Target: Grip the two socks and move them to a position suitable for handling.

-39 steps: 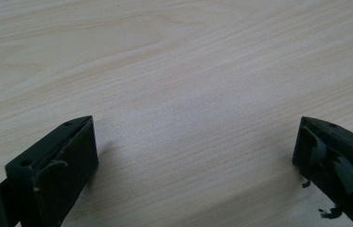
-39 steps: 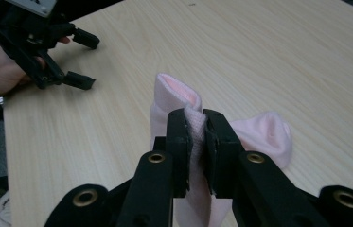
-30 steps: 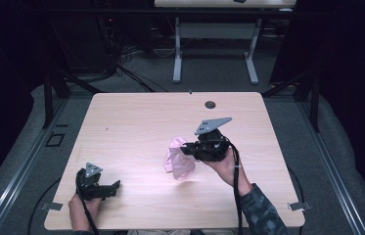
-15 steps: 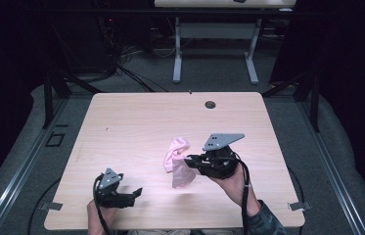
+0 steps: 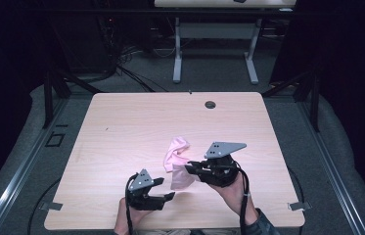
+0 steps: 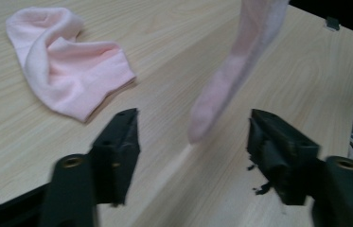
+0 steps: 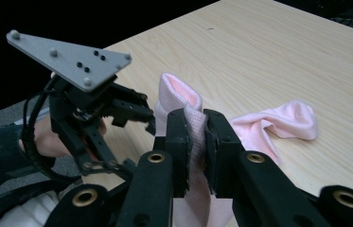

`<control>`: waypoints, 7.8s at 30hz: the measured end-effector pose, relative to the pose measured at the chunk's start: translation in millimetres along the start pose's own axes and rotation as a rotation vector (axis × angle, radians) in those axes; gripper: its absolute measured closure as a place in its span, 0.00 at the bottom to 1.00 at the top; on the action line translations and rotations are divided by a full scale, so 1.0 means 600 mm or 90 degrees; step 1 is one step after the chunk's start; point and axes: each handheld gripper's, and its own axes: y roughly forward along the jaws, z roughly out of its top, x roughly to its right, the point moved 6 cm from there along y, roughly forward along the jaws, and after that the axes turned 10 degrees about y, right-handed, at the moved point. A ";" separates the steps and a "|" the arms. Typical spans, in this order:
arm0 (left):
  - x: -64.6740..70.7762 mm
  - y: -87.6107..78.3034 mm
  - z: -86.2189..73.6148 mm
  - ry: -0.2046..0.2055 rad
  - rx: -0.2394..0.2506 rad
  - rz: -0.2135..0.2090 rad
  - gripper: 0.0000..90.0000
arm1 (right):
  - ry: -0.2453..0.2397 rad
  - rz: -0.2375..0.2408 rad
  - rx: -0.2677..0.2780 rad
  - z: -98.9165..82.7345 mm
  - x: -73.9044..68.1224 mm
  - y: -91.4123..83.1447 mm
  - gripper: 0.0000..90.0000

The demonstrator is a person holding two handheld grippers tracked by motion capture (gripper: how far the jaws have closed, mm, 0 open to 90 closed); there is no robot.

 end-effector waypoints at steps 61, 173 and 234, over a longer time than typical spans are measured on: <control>-0.023 0.021 0.013 -0.115 -0.214 -0.149 0.99 | 0.148 -0.194 -0.112 -0.224 0.139 0.050 0.92; -0.243 0.135 0.110 -0.117 -0.227 0.094 0.97 | 0.026 -0.163 -0.136 -0.078 0.181 0.137 0.94; -0.050 0.143 0.131 0.202 -0.097 -0.027 0.98 | 0.105 0.005 -0.099 -0.080 0.182 0.051 0.91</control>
